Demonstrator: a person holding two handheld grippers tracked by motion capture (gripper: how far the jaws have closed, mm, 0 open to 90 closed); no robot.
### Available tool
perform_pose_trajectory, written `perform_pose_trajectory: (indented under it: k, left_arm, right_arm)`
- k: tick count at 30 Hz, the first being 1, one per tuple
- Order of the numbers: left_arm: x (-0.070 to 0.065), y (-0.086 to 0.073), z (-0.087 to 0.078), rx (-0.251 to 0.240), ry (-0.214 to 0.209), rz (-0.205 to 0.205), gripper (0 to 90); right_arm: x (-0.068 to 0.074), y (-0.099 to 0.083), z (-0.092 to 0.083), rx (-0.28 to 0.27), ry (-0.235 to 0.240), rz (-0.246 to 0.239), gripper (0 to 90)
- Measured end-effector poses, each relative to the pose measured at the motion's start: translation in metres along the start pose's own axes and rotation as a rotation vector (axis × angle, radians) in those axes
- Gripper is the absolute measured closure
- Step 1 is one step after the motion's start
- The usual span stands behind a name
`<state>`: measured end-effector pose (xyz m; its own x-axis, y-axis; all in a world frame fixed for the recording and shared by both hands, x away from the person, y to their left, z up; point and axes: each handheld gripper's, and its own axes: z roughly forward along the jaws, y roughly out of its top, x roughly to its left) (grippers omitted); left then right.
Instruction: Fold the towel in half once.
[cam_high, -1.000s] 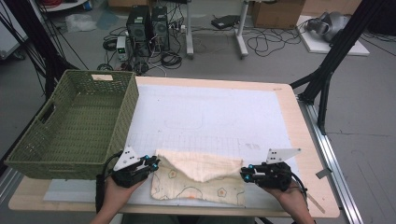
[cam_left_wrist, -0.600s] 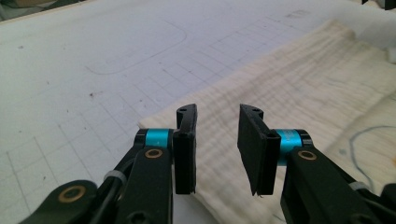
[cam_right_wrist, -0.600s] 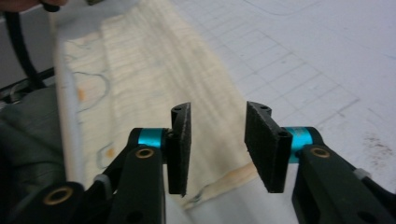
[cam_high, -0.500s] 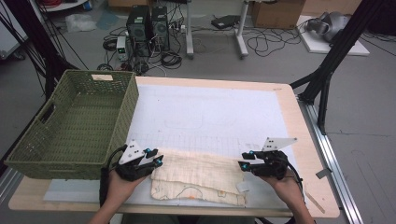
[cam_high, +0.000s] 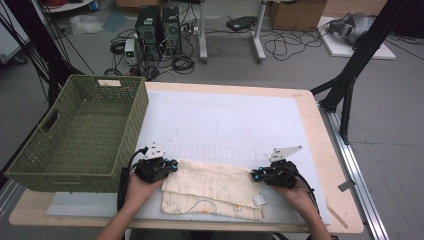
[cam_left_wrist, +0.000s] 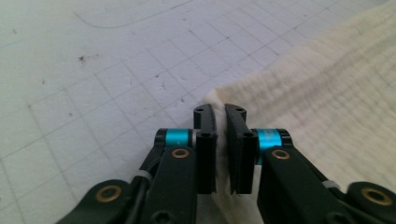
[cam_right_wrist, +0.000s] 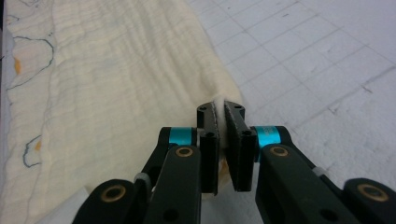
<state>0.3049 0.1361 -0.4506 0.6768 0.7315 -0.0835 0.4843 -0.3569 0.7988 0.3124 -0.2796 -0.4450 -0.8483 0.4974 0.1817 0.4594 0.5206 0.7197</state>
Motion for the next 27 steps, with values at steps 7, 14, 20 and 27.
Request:
perform_pose_trajectory:
  k: [7,14,20,27]
  left_arm:
    - [0.004,0.015,0.002,-0.128,0.097,-0.020,85.0]
    - [0.017,0.038,0.020,-0.199,0.148,-0.051,84.5]
    - [0.028,0.040,0.025,-0.175,0.178,-0.071,66.3]
    - [0.023,0.034,0.011,-0.181,0.132,-0.046,62.0]
  right_arm:
    - [-0.015,0.016,-0.008,-0.046,-0.072,0.019,85.8]
    - [-0.043,0.039,-0.014,-0.098,-0.162,0.053,85.4]
    - [-0.056,0.039,-0.015,-0.144,-0.205,0.121,64.0]
    - [-0.038,0.038,-0.021,-0.136,-0.185,0.087,58.2]
